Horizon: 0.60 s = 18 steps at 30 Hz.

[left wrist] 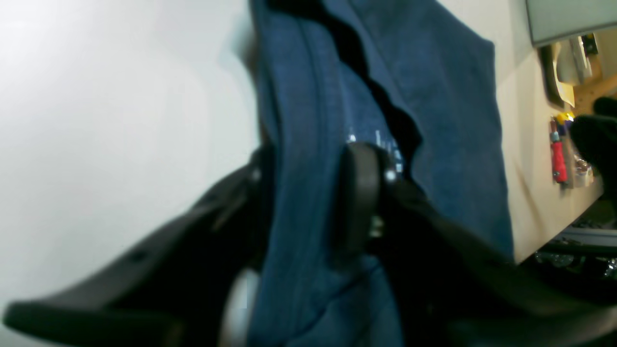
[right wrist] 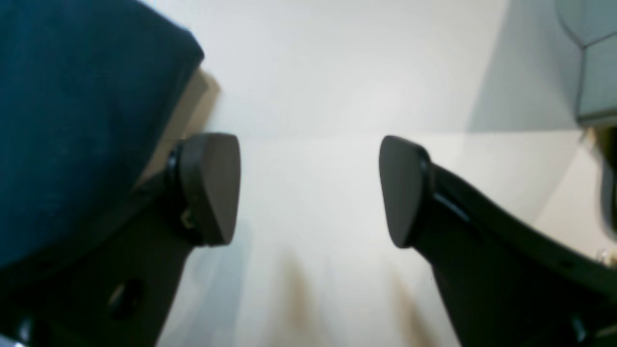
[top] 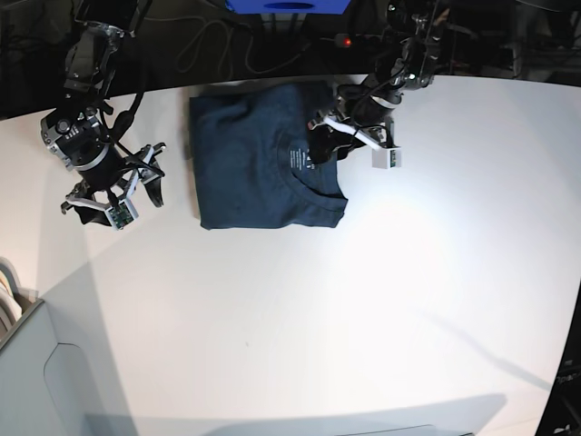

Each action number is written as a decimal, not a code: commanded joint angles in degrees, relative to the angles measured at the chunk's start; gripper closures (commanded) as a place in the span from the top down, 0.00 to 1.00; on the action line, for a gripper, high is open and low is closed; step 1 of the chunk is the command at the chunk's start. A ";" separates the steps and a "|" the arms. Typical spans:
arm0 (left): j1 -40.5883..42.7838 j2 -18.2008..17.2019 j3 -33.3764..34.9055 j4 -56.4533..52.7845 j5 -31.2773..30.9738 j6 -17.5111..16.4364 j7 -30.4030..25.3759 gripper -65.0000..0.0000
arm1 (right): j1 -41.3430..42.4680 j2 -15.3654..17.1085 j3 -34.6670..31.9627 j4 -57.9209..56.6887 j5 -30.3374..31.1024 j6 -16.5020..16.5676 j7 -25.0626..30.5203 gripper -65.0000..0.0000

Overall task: Fold the T-shirt properly
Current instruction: 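Grasp the bundle's edge with the left gripper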

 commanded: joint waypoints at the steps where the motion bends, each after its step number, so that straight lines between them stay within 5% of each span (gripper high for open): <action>1: -0.26 0.03 0.06 0.94 -0.53 -0.86 -0.83 0.24 | 0.48 0.56 0.20 1.12 0.60 1.04 1.17 0.65; 8: -0.35 -0.06 -0.38 0.94 -0.53 -0.86 -0.91 0.00 | 0.57 0.74 2.13 1.82 0.60 1.04 1.17 0.65; 14: -3.43 -2.26 0.24 0.85 -0.36 -0.86 0.05 0.00 | 1.09 0.39 8.46 5.95 0.60 1.04 1.17 0.65; 18: -9.32 -3.40 0.76 -0.55 -0.45 -0.86 9.20 0.00 | 0.65 0.30 12.94 8.59 0.68 1.04 1.17 0.65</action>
